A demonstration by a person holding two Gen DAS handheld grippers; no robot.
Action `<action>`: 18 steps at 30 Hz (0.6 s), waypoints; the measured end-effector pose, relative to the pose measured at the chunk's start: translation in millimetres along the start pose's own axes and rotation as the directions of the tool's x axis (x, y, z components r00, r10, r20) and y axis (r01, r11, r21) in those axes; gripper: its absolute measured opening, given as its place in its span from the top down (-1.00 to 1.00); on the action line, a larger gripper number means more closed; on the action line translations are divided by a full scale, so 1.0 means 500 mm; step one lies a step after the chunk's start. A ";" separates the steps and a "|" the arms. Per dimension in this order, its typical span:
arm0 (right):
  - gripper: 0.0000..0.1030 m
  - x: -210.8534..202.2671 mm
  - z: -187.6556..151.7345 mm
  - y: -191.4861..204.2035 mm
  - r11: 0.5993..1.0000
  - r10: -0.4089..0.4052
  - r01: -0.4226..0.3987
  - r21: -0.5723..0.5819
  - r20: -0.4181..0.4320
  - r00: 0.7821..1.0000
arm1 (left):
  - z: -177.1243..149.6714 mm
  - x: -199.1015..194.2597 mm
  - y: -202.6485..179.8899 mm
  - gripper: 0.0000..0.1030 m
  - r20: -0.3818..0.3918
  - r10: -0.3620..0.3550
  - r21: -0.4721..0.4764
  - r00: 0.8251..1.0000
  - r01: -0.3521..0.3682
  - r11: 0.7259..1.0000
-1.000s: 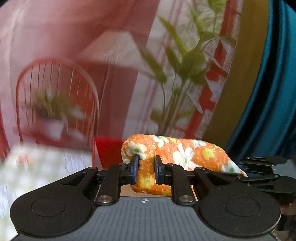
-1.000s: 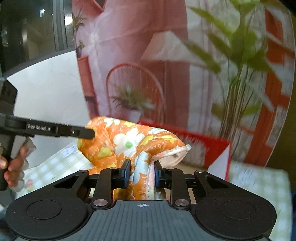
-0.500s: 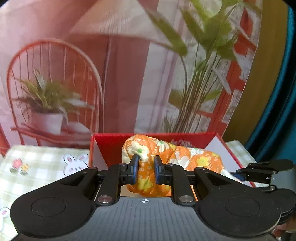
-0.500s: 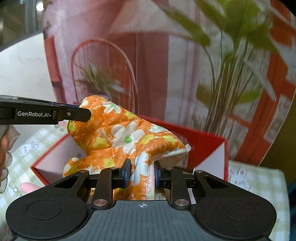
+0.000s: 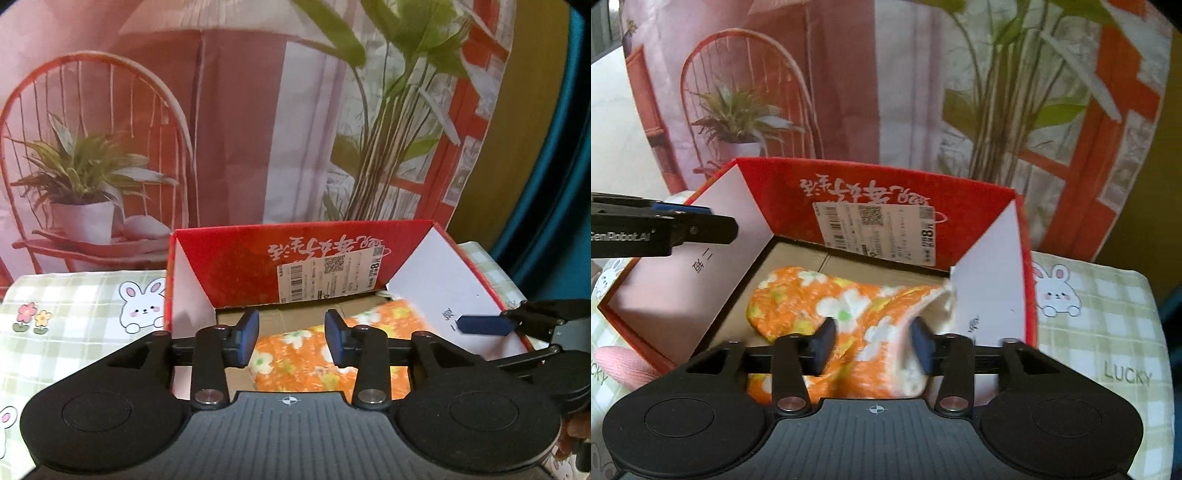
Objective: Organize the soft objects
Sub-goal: 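Move both open grippers back down toward the wrapped bread packet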
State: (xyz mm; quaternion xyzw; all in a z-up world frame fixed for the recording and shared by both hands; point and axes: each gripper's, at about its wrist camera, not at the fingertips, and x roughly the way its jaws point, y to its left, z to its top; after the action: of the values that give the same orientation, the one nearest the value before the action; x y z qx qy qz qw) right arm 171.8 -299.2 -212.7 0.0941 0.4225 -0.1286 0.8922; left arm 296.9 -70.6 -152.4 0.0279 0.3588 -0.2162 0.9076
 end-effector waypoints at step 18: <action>0.16 -0.210 -0.143 0.050 0.967 0.248 -0.238 -0.095 0.107 0.963 | -0.161 -0.174 -0.004 -0.01 -0.025 -0.053 -0.074 0.998 0.051 0.996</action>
State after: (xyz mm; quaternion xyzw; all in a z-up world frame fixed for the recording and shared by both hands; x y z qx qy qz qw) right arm 63.4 -239.9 -174.4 0.1011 0.3594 -0.0063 0.9277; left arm 188.0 -23.3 -154.2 -0.0118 0.3793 -0.2262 0.8971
